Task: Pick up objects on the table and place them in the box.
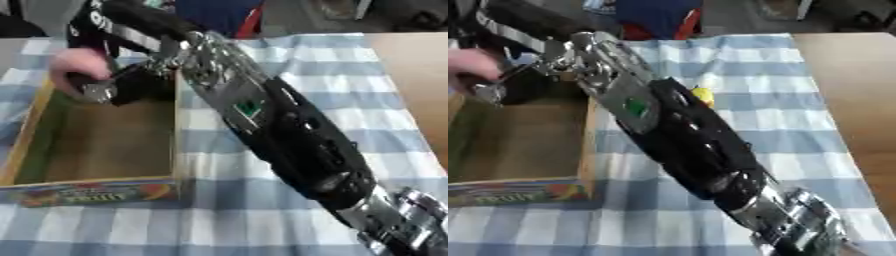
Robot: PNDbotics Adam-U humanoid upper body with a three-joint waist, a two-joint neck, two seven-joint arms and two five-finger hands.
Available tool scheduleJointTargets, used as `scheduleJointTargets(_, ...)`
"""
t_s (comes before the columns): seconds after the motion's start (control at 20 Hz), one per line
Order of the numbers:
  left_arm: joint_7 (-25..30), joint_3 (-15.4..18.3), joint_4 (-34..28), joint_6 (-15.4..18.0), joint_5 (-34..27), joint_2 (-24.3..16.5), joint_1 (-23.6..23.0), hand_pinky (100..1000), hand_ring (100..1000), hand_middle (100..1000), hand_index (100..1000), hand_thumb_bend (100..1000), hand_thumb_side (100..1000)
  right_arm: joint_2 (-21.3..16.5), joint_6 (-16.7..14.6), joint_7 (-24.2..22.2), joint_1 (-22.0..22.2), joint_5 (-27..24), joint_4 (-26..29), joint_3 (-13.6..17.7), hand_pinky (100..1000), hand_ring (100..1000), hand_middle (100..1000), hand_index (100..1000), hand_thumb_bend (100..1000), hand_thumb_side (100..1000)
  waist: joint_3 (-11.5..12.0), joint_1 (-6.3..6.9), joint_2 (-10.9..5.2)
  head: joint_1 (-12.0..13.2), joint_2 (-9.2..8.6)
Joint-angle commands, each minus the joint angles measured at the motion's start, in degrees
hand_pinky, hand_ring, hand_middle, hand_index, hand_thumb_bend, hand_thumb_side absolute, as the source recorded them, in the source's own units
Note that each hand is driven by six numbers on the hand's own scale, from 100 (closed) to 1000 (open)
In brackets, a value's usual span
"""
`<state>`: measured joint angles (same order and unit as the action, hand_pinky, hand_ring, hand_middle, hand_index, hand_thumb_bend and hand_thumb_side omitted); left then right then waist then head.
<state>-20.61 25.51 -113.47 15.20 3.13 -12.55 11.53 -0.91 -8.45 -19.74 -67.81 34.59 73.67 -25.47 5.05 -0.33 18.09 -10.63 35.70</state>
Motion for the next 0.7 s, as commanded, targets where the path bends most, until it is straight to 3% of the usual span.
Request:
scheduleJointTargets(0.05,-0.2,-0.1,-1.1,0.1,-0.2,-1.3,0.4,359,586,532,793,421,563,3.7,-1.2,-0.2,-0.5,2.8,-1.8,0.1,489,515,363,534,100,235,0.2,0.38,-1.38,-0.7,0.23)
scheduleJointTargets(0.35,-0.3,-0.3,-1.1,0.1,-0.3,-1.3,0.5,359,587,532,793,422,563,9.0,-3.5,0.4,1.3,8.1,-7.4,-0.3,485,517,365,533,100,231,0.8,0.31,-1.55,-1.2,0.13)
scheduleJointTargets(0.7,-0.3,-0.3,-1.1,0.1,-0.3,-1.3,0.6,359,587,532,792,422,562,12.0,-5.4,2.0,3.0,14.5,-12.9,0.1,477,522,372,535,100,222,1.0,0.07,-1.63,-1.2,-0.09)
